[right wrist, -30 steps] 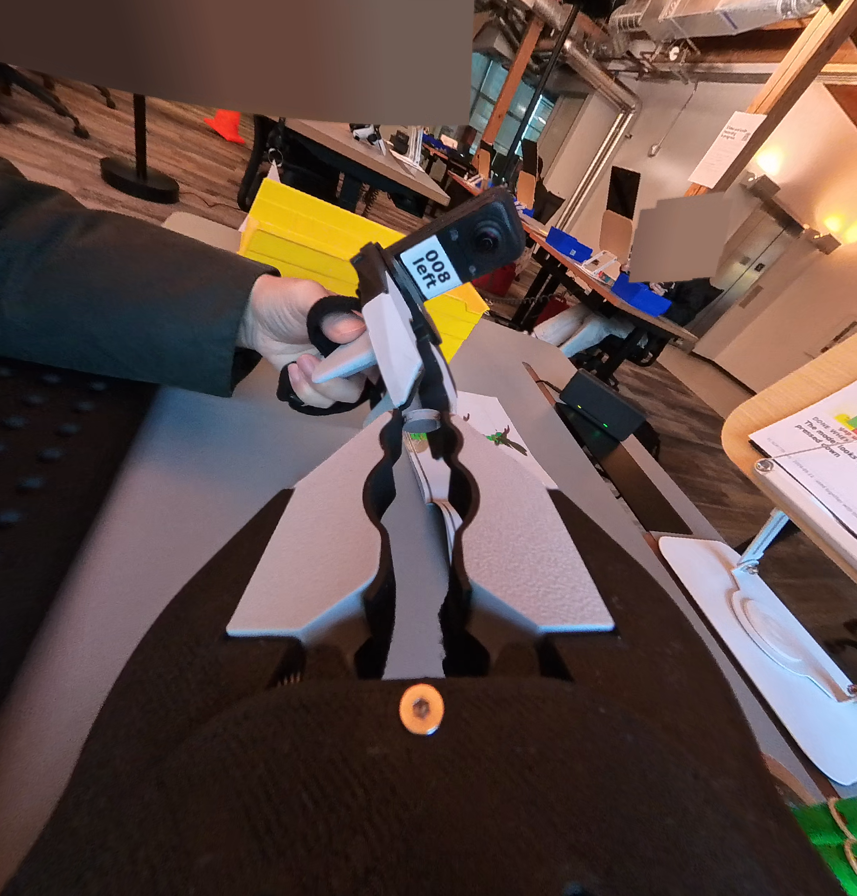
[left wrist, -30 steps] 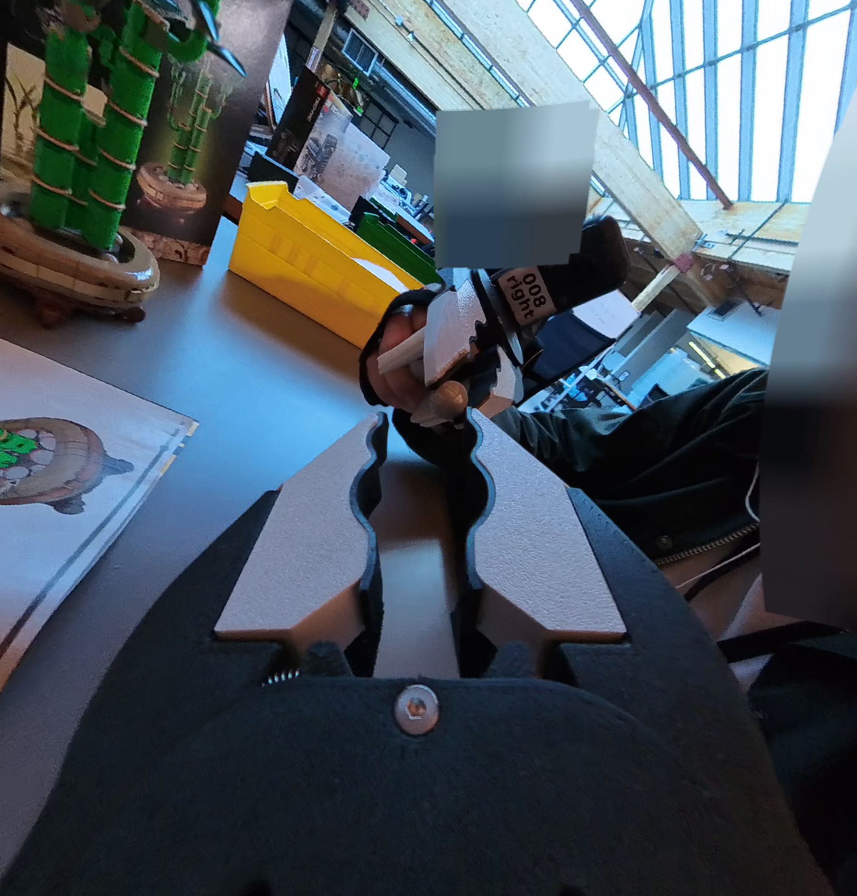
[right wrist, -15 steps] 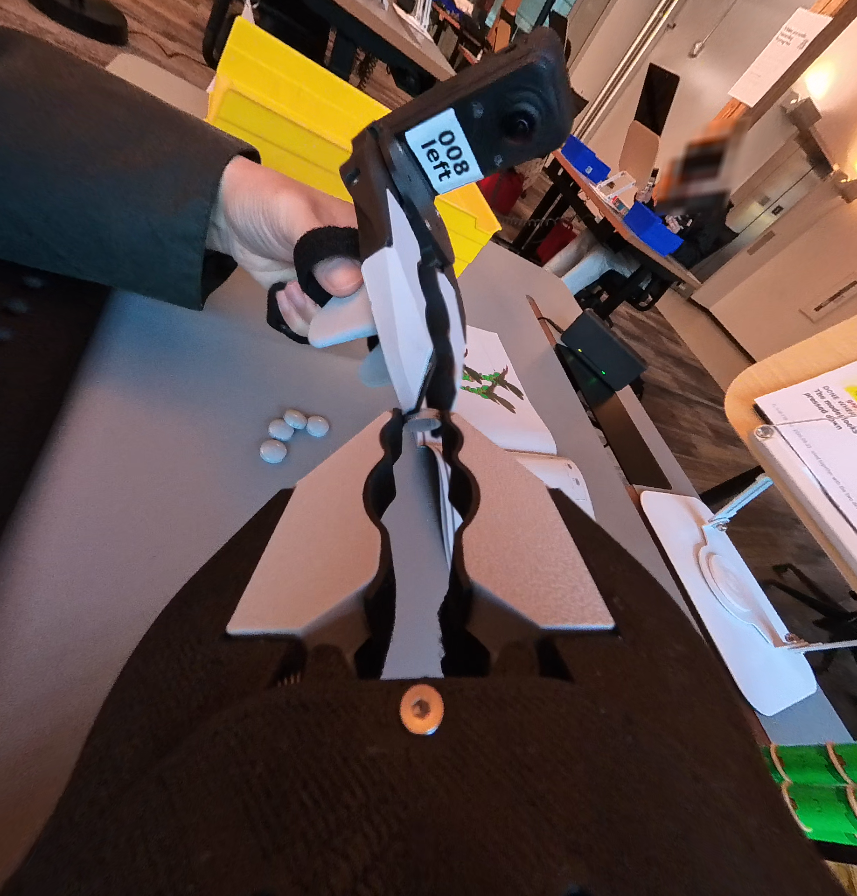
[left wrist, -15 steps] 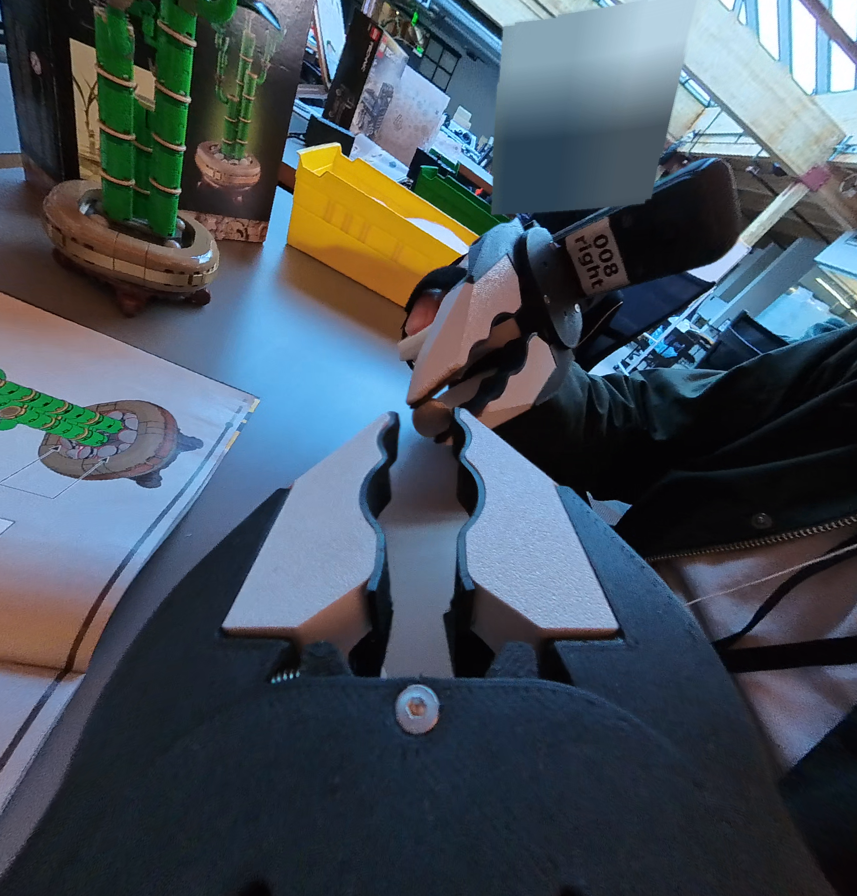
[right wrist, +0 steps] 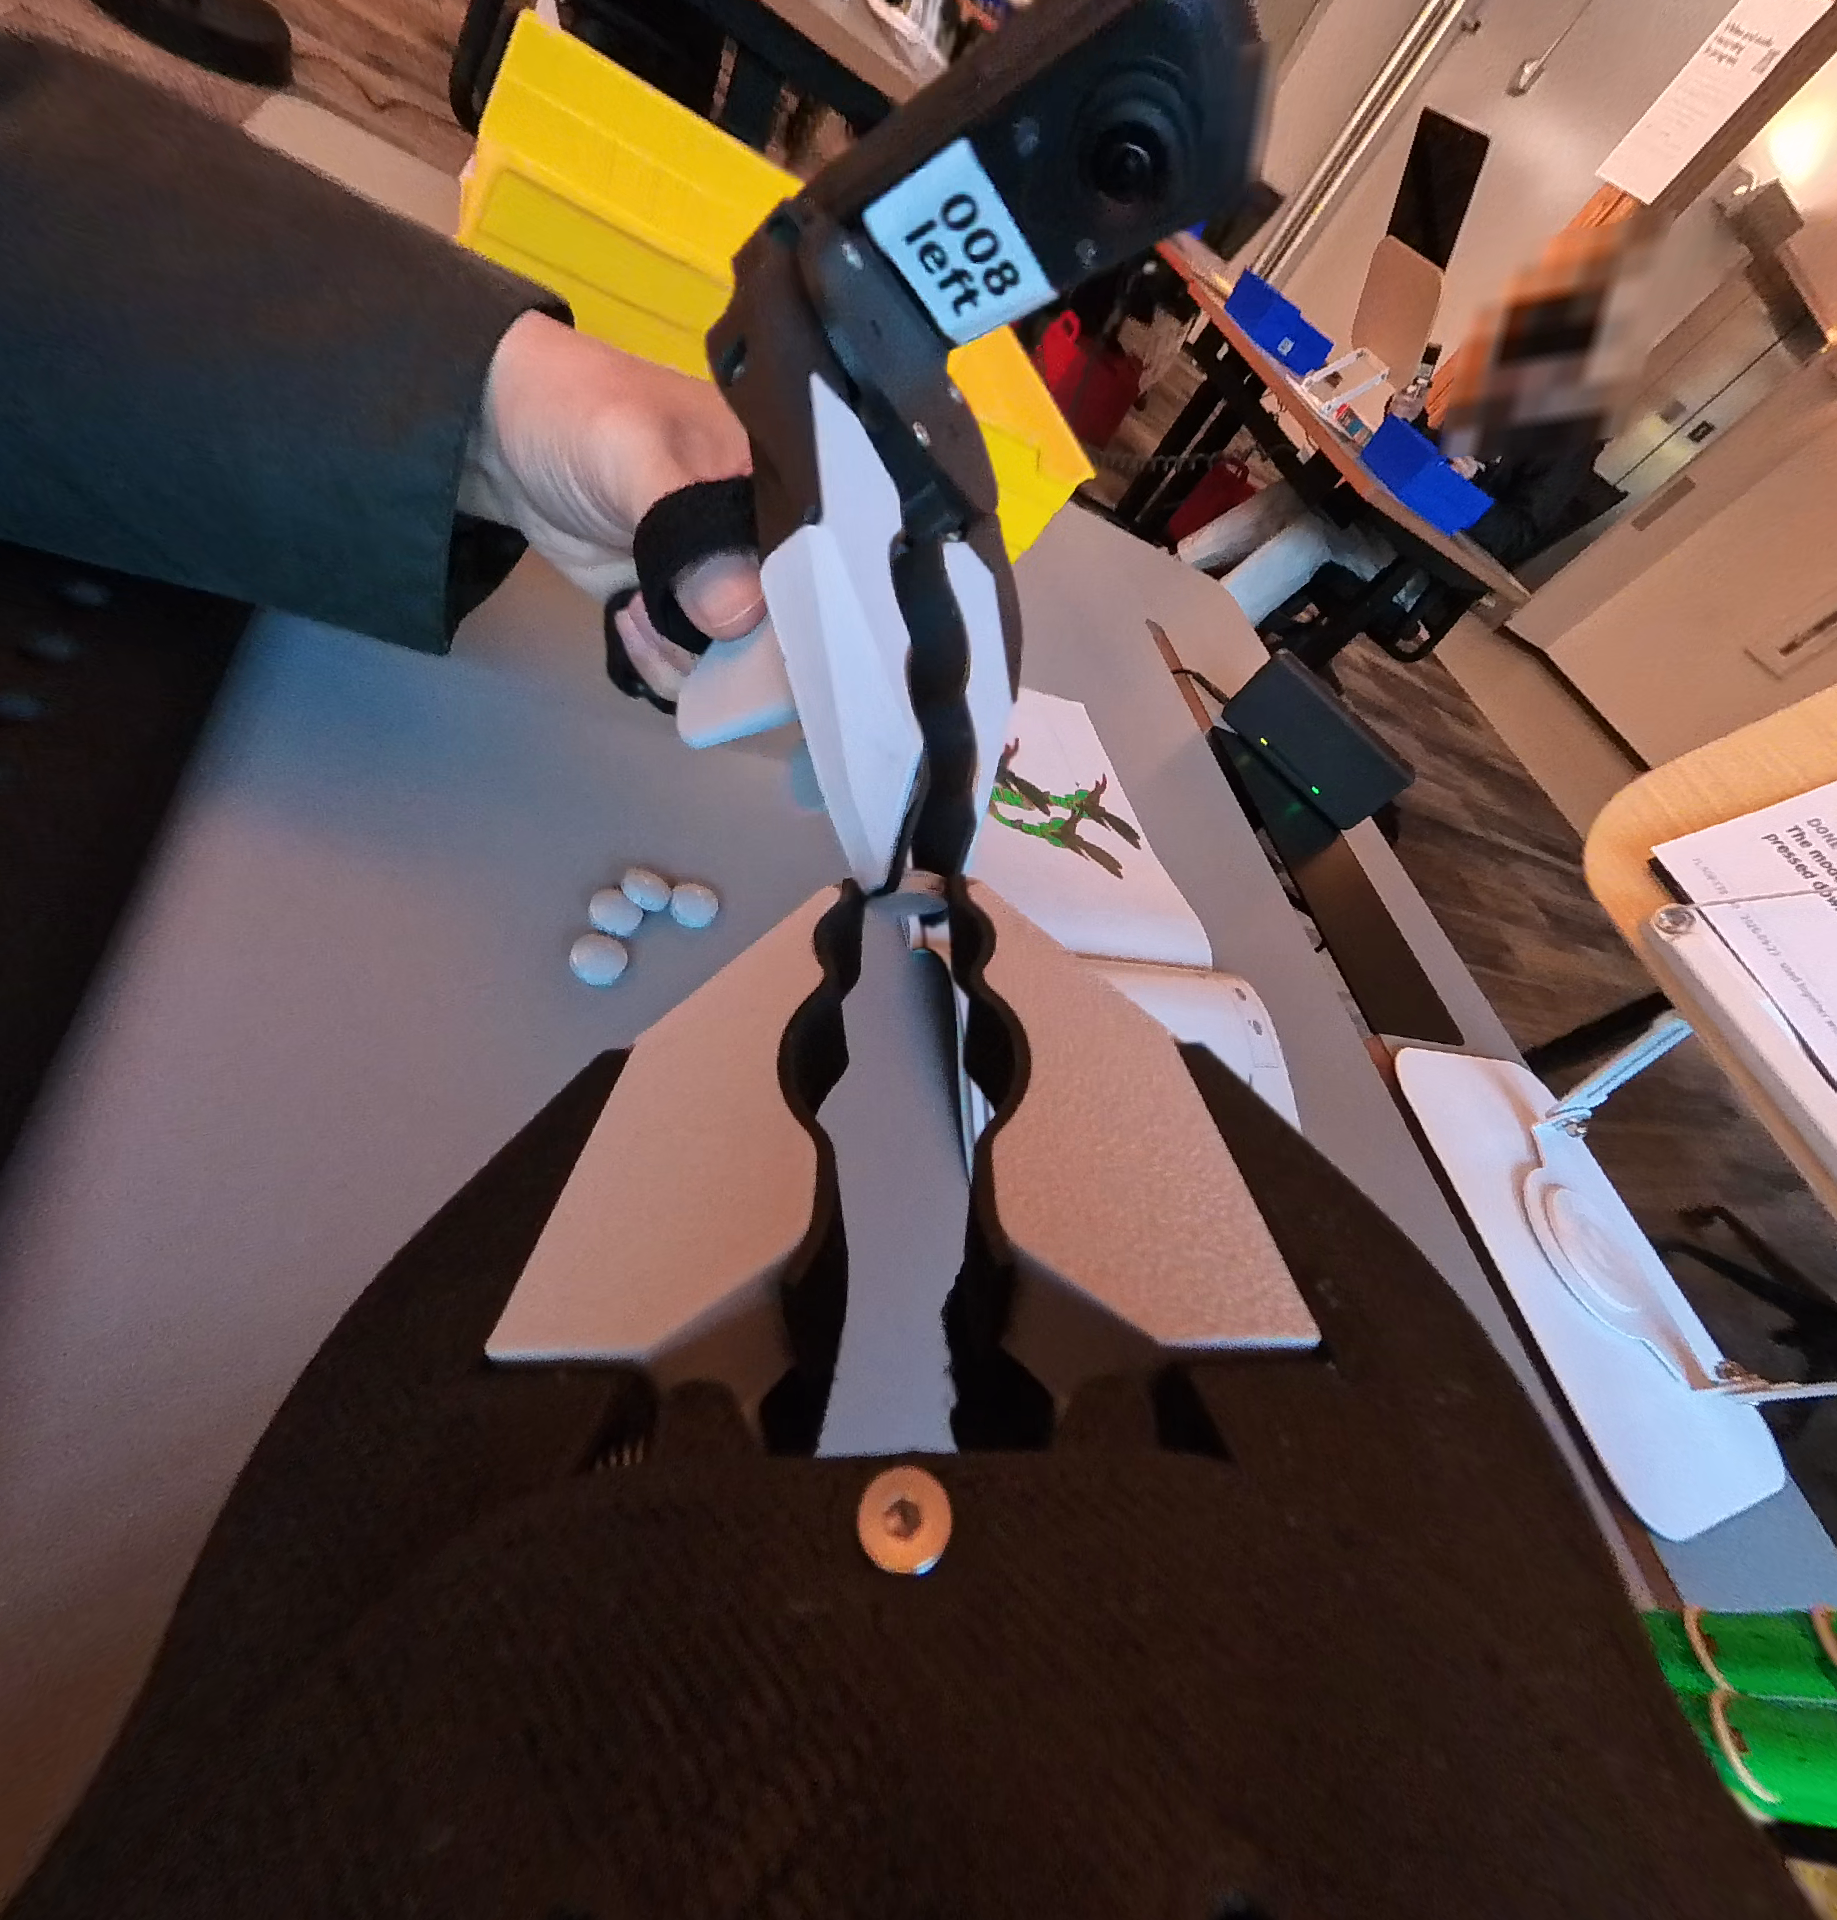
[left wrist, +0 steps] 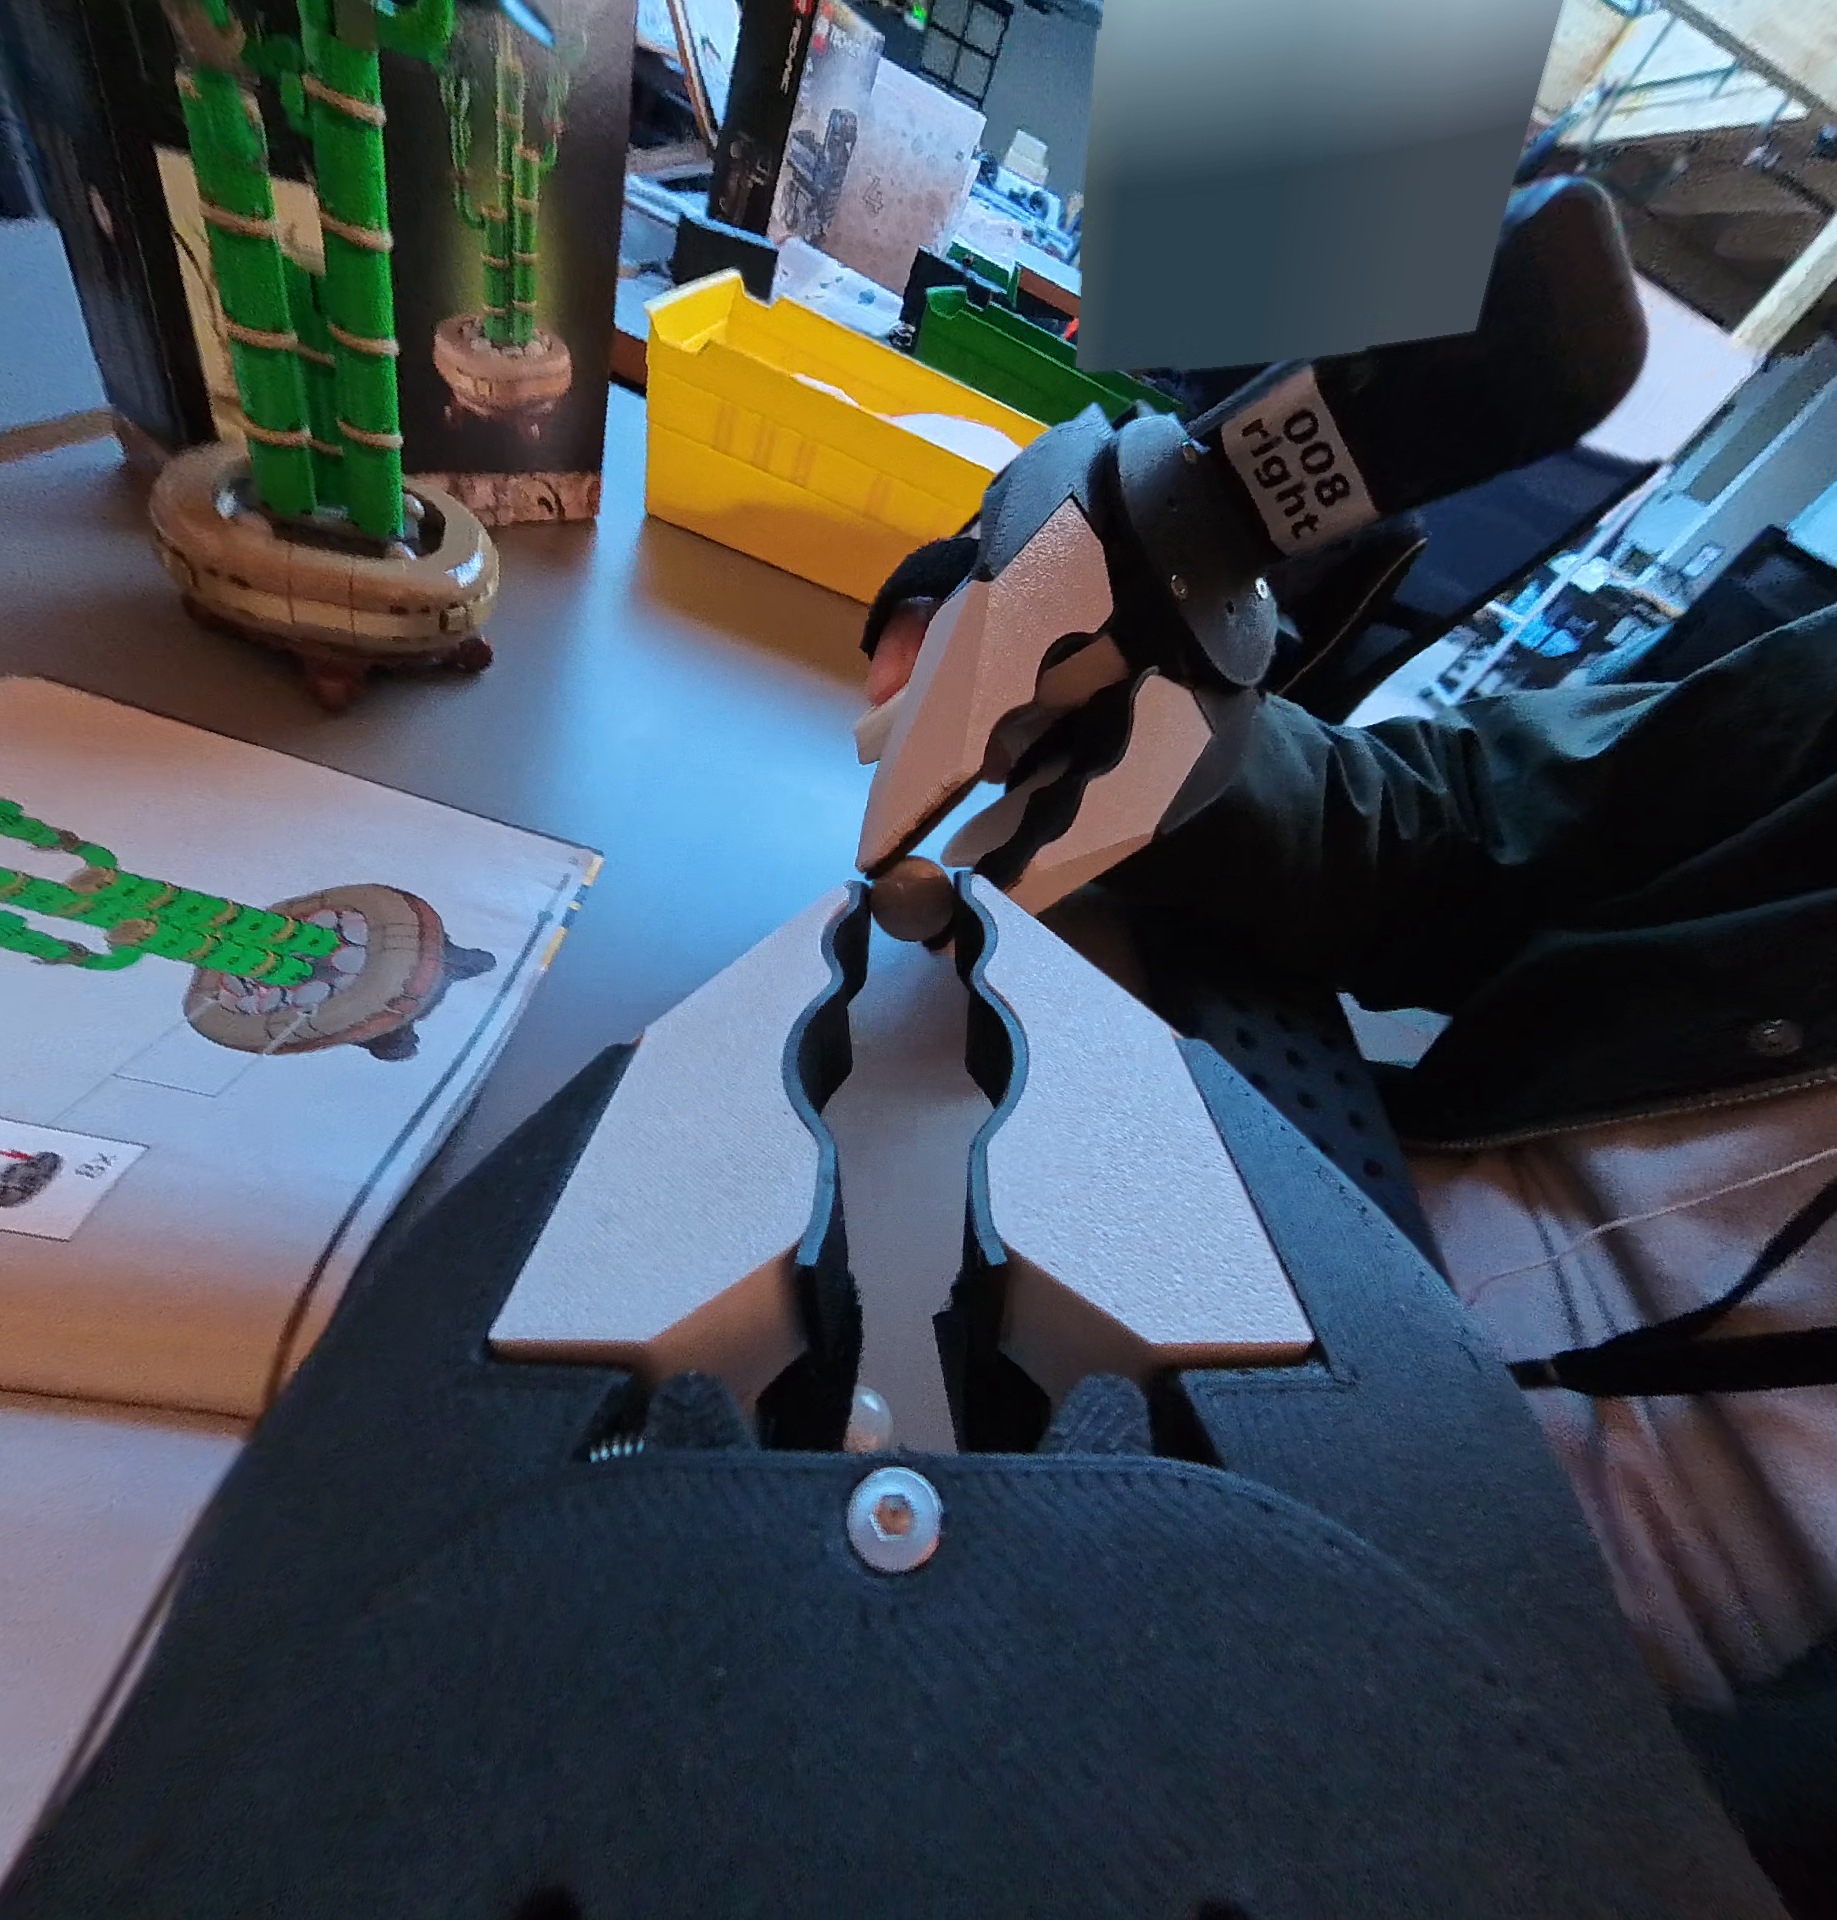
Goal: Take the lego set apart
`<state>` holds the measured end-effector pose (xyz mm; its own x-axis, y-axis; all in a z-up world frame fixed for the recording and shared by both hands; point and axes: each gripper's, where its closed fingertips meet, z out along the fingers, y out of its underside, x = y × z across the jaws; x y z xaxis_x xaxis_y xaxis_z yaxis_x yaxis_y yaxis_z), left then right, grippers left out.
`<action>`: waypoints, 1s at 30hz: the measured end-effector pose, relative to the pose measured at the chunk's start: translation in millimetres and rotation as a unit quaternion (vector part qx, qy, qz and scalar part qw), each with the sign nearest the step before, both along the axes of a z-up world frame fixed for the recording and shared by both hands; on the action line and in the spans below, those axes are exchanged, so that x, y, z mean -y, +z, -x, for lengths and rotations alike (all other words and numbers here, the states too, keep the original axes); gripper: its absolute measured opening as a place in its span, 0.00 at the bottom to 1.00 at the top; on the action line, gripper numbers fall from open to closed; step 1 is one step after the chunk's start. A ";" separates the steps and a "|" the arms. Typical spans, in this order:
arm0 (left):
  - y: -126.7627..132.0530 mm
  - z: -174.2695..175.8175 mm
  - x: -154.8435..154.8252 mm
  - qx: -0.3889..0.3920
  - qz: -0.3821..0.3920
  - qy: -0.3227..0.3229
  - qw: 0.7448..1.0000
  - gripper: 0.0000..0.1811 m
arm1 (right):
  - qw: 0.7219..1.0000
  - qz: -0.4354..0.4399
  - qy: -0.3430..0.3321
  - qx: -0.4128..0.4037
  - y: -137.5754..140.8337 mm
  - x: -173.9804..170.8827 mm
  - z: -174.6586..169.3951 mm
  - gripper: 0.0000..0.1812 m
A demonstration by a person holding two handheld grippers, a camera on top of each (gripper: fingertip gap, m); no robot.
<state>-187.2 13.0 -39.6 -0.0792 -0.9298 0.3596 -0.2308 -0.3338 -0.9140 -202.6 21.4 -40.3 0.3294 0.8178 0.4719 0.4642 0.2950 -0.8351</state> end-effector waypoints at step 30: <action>48.9 4.6 21.9 0.113 -0.187 0.017 0.976 0.08 | 0.706 0.561 0.227 -0.367 49.9 24.0 4.3 0.08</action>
